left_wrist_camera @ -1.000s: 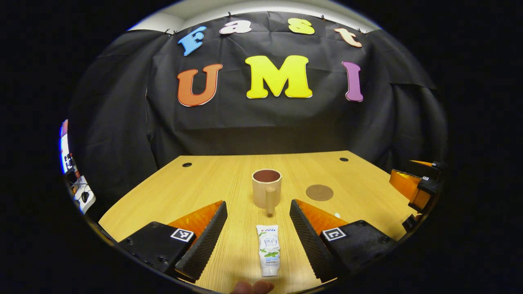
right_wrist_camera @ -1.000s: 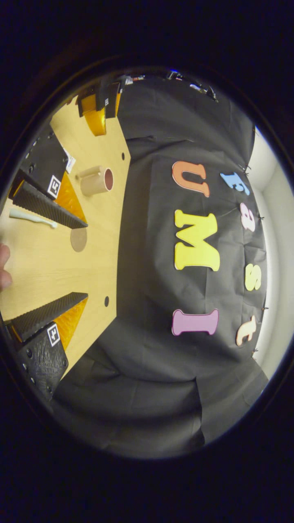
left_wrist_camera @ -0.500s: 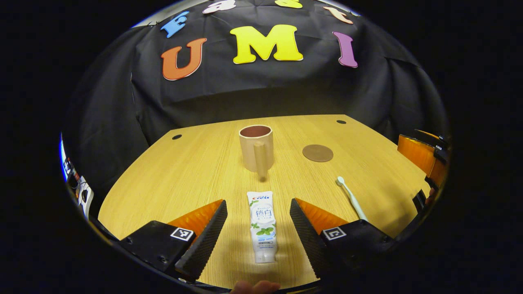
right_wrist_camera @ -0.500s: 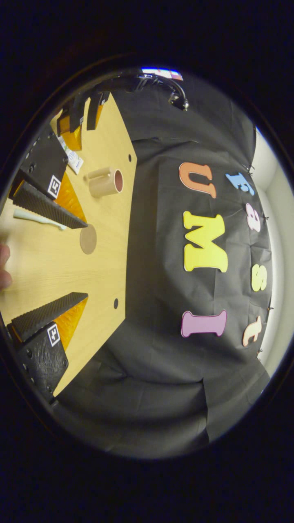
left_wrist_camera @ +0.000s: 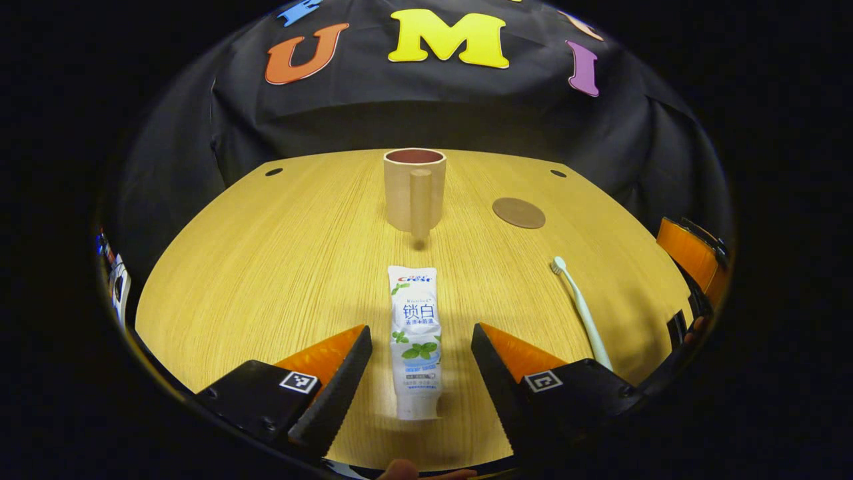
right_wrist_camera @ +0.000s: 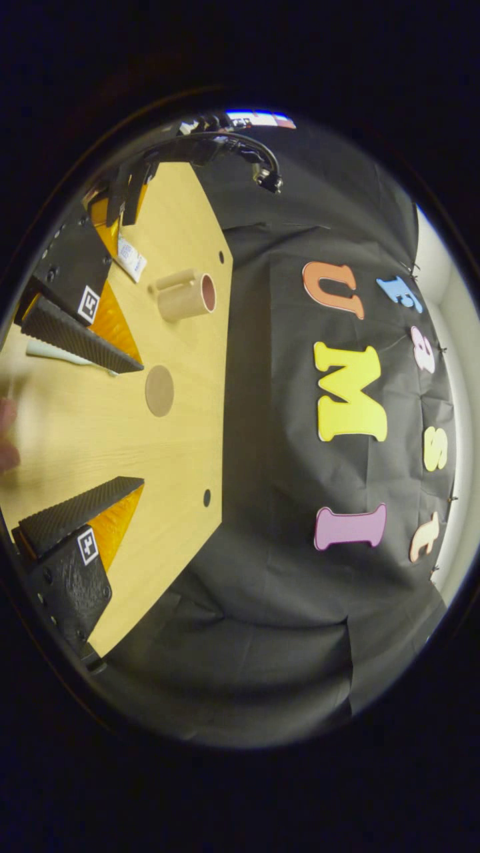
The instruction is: Put the toothbrush and toothpaste on the desktop into the cup, then pick up the cup and place it on the coaster on the desktop.
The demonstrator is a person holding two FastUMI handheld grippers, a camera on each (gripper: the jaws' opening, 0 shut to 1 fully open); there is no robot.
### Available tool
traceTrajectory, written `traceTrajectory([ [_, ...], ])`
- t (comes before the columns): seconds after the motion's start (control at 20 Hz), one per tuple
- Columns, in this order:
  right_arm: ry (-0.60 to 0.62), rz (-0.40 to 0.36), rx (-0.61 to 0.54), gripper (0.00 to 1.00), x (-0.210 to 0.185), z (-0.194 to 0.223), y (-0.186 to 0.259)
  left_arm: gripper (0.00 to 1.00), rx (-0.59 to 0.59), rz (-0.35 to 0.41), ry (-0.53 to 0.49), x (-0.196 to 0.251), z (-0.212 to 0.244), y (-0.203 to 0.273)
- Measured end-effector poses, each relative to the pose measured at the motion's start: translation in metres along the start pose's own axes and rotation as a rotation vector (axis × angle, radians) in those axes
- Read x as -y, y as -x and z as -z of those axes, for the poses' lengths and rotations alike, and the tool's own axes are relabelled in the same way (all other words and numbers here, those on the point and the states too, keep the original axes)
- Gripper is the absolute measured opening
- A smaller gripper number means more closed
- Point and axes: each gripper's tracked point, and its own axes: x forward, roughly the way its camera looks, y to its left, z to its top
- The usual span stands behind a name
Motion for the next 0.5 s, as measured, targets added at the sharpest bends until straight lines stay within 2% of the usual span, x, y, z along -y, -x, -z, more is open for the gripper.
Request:
traceTrajectory([
  [0.1,0.001,-0.004,-0.009,0.96,-0.0029,0.0021,-0.0017,0.89,-0.013,-0.002,-0.003,-0.0025,0.0064,-0.0045],
  [0.15,0.004,-0.005,-0.010,0.96,-0.0030,0.0026,-0.0017,0.93,-0.017,-0.006,-0.005,-0.0031,0.0077,-0.0062],
  [0.2,0.006,-0.006,-0.012,0.96,-0.0039,0.0031,-0.0017,0.90,-0.026,-0.008,-0.005,-0.0035,0.0083,-0.0066],
  [0.25,0.008,-0.006,-0.013,0.96,-0.0048,0.0037,-0.0020,0.82,-0.031,-0.009,-0.004,-0.0047,0.0086,-0.0060],
  [0.5,0.010,-0.012,-0.026,0.95,-0.0079,0.0078,-0.0046,0.68,-0.052,-0.024,-0.015,-0.0073,0.0059,-0.0099],
])
